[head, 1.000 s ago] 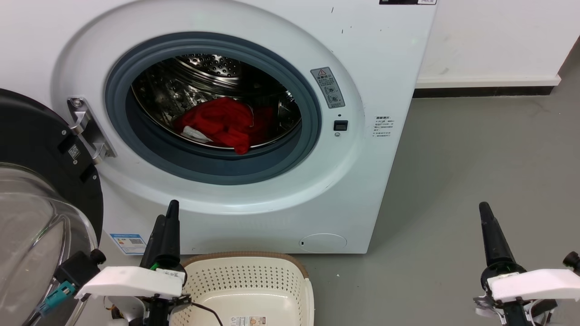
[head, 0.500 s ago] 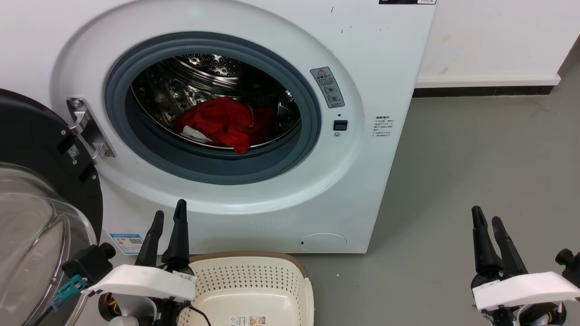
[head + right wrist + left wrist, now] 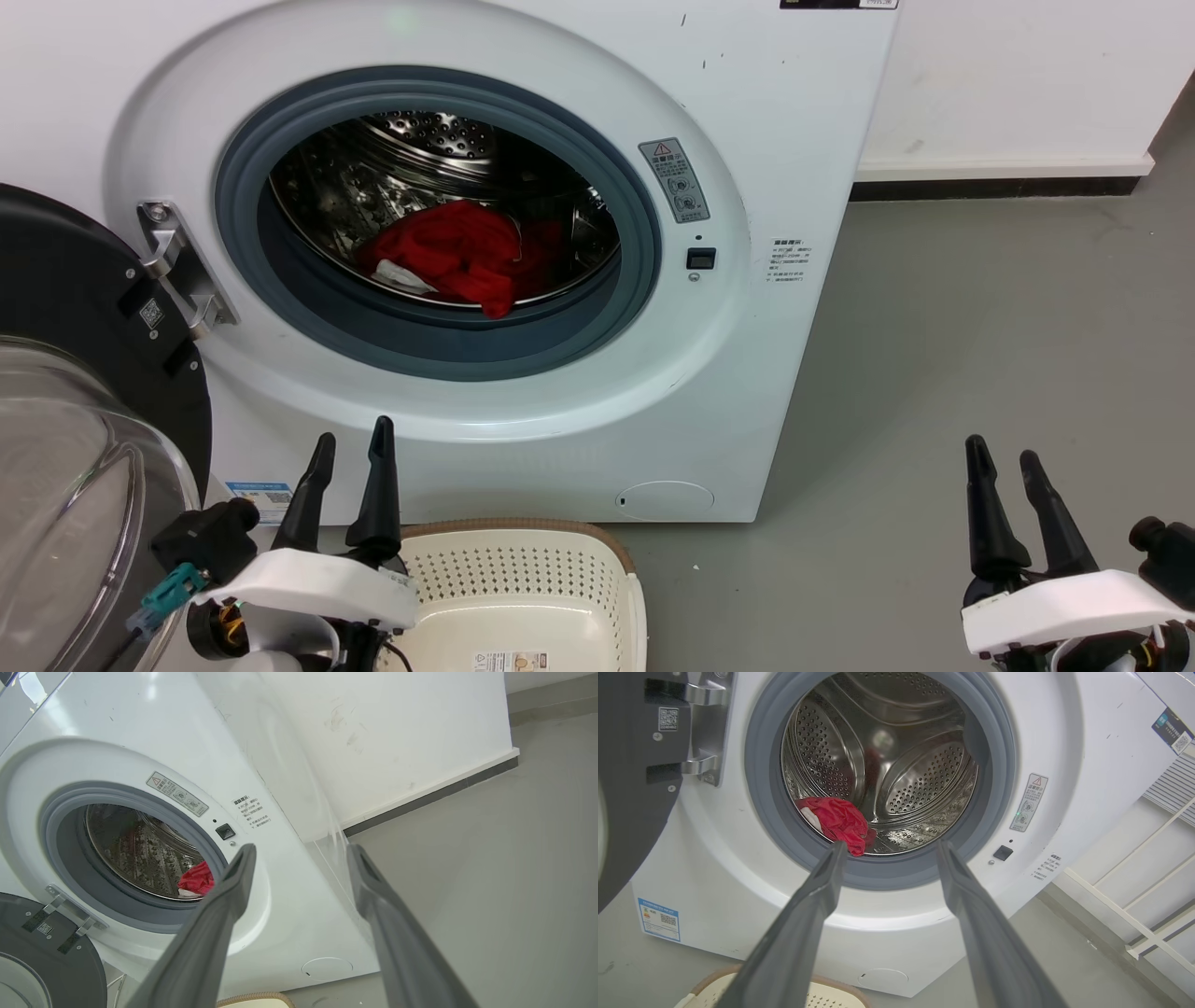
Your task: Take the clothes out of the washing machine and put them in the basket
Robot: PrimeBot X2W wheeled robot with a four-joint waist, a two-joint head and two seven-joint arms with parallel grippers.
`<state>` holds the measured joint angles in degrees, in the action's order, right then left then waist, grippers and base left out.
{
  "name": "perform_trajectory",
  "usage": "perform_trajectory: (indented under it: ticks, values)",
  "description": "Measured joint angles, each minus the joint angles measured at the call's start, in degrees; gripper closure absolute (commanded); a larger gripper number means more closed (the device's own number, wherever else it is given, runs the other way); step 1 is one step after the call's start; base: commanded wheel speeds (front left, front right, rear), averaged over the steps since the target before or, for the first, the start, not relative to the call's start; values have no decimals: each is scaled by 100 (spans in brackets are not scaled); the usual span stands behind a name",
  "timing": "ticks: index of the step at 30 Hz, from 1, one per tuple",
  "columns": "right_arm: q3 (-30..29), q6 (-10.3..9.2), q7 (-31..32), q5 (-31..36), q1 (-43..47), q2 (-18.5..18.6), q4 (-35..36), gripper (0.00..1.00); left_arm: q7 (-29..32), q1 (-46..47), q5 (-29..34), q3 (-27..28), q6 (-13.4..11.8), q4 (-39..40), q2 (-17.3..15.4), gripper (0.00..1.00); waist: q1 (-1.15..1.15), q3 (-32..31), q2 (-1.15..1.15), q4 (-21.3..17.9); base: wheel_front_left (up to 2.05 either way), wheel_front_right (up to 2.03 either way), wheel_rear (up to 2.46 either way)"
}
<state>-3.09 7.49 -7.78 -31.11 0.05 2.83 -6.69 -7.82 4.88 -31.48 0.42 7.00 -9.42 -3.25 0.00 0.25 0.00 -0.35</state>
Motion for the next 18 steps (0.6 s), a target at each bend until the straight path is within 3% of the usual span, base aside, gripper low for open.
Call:
perform_trajectory:
  ticks: [18]
  values:
    - [34,0,-234,1145,53,1,33,0,-252,21,1083,-75,-47,-64,-20,0,0,-12,0,-12,0,0,0]
